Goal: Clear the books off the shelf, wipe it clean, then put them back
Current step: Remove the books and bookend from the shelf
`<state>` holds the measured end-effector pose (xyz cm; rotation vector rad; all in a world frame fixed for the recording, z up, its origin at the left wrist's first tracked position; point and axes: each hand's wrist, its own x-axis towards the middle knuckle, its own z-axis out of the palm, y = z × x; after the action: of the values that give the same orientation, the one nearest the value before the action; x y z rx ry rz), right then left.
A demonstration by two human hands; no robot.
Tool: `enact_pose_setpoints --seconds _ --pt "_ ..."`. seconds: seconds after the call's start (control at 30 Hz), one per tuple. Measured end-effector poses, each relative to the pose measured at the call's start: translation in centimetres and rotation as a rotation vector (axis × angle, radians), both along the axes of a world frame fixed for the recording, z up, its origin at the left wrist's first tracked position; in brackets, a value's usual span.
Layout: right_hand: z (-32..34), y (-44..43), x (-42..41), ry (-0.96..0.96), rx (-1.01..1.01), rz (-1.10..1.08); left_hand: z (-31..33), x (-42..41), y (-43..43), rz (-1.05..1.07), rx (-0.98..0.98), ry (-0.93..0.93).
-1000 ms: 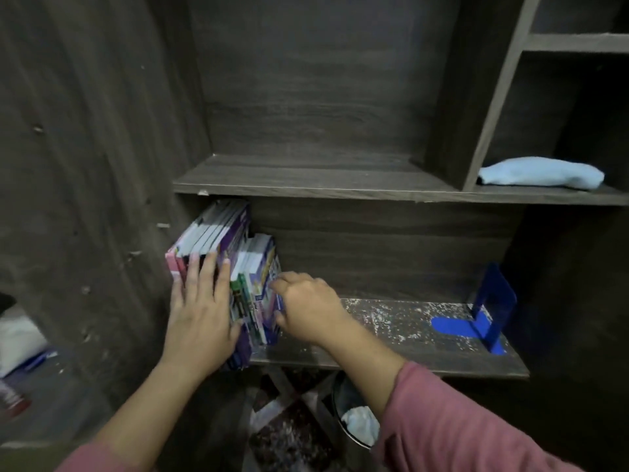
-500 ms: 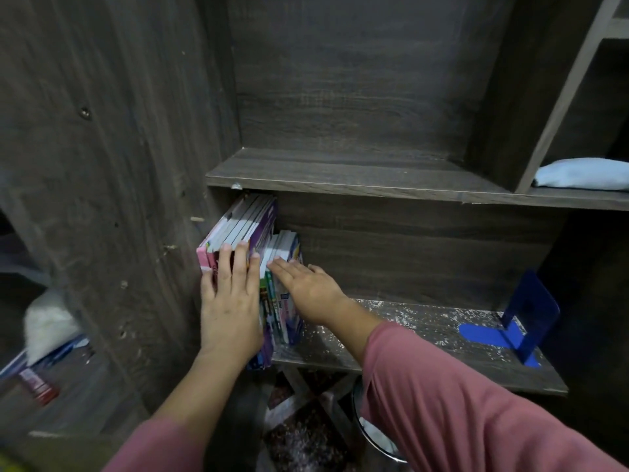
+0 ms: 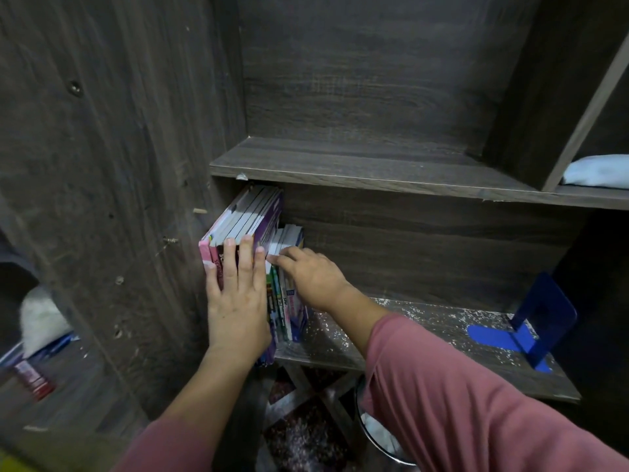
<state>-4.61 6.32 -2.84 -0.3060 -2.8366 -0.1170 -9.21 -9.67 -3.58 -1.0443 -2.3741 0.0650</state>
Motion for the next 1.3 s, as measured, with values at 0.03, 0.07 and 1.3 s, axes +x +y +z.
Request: enact_pose_setpoints --seconds 0.03,0.07,1.3 --pt "0.0 0.0 0.1 0.023 0.003 -0.001 0.0 0.0 0.0 -0.002 0.004 -0.002" --pt "-0.1 0.2 0.2 0.043 0.019 -0.003 0.0 0.0 0.0 -0.002 0.001 -0.006" --pt "0.5 -7.8 51.0 0.406 -0.178 -0.991 4.8 33.6 9.7 -1.060 -0.508 -0.346"
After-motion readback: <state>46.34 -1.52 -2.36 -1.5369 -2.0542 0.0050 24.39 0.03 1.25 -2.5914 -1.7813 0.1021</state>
